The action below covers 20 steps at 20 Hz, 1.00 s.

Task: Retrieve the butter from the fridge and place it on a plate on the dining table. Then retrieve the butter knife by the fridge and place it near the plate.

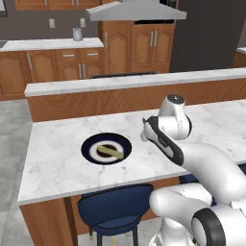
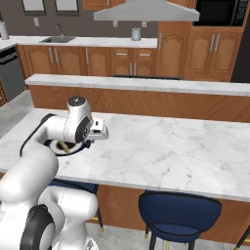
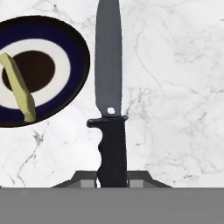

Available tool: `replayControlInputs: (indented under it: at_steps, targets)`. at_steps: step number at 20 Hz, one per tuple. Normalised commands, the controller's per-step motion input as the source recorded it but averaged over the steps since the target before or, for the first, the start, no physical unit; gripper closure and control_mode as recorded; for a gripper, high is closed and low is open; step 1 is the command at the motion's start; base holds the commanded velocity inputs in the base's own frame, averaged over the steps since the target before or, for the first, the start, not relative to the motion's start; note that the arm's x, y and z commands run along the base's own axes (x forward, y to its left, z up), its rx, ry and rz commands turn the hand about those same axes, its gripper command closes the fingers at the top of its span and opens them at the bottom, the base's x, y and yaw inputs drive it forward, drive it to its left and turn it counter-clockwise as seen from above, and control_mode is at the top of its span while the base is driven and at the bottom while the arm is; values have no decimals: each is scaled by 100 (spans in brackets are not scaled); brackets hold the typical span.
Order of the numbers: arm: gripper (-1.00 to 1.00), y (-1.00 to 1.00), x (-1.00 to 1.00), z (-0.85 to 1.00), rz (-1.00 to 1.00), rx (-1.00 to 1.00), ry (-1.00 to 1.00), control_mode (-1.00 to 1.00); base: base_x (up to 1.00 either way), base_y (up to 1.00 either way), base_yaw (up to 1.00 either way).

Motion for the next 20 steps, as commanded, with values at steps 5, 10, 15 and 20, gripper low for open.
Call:
replayControlInputs:
  at_steps: [5, 10, 15, 20]
  targets:
    - [100, 0, 0, -48, -2, 0, 6, -100, 0, 0, 0]
    - [100, 1, 21, -16, -4, 0, 0, -100, 0, 0, 0]
    - [100, 1, 30, -16, -2, 0, 0, -100, 0, 0, 0]
    - [100, 7, 20, -8, -2, 0, 0, -100, 0, 0, 0]
